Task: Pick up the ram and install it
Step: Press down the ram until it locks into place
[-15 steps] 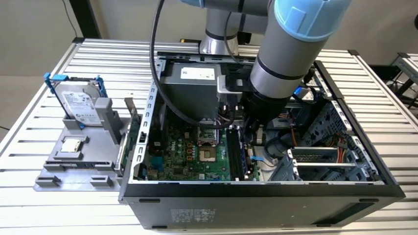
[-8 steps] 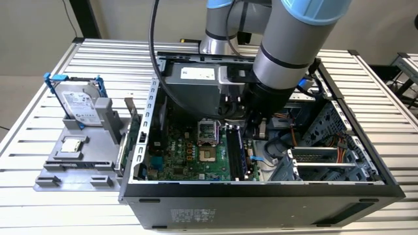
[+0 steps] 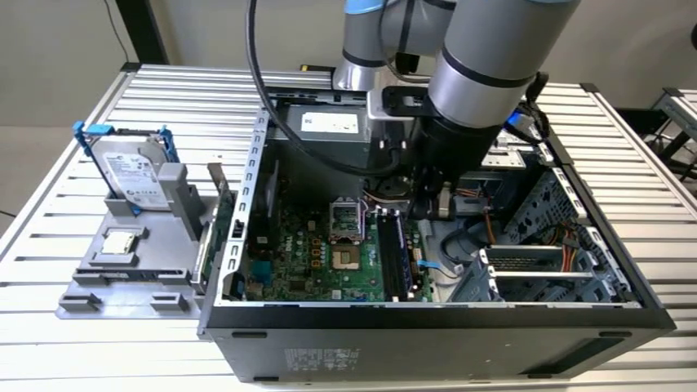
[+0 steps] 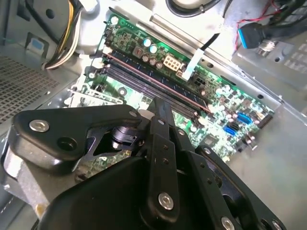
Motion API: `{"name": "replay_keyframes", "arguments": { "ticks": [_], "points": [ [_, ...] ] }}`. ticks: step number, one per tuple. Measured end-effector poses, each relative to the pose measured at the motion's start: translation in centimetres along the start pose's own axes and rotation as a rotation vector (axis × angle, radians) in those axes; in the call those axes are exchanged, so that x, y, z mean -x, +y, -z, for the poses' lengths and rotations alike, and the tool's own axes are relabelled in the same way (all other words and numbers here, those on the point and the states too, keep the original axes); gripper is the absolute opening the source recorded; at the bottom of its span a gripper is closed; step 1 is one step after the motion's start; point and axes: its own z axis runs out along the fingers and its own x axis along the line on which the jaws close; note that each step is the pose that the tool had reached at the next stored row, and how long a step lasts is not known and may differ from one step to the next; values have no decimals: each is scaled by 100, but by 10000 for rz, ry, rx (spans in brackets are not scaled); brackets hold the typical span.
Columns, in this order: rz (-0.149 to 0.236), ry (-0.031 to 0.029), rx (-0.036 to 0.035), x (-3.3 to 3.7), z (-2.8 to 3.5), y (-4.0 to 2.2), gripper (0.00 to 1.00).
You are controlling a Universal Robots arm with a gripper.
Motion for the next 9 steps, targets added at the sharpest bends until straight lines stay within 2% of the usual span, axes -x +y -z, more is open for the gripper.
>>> {"name": "replay_keyframes", "arguments": {
  "ticks": [5, 9],
  "points": [
    [-1, 8, -1, 11, 161, 6, 0],
    [-1, 8, -1, 12, 171, 6, 0]
  ]
}}
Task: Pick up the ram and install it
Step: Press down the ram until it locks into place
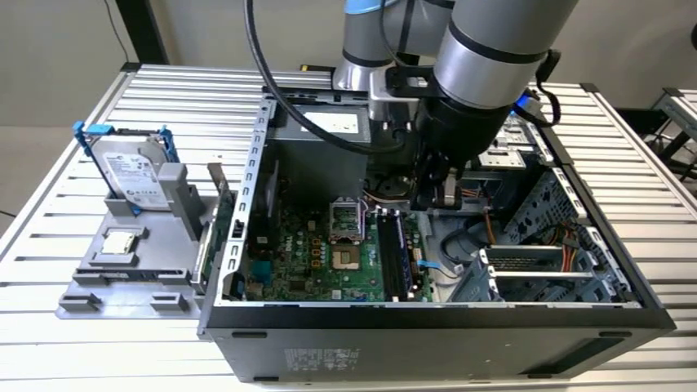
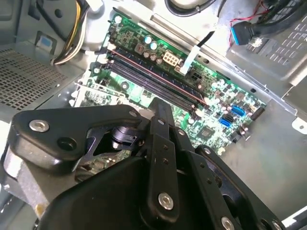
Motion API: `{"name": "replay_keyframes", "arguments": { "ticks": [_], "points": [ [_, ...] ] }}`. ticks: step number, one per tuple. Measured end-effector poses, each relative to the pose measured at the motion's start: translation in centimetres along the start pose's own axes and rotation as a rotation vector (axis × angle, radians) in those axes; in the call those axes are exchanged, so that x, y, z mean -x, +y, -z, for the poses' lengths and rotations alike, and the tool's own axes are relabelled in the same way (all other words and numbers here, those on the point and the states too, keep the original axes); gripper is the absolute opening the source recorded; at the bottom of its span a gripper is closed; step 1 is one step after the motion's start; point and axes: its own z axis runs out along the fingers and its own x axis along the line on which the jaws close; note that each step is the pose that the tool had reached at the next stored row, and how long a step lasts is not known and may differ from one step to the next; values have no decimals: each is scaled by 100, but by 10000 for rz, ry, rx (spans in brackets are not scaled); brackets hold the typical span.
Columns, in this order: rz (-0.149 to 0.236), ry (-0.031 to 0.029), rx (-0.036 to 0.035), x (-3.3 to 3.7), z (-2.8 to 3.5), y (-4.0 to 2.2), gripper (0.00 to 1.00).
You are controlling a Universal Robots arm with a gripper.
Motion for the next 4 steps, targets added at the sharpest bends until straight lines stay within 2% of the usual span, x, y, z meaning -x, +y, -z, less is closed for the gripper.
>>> {"name": "replay_keyframes", "arguments": {
  "ticks": [4],
  "points": [
    [0, 1, 0, 0, 7, 0, 0]
  ]
}}
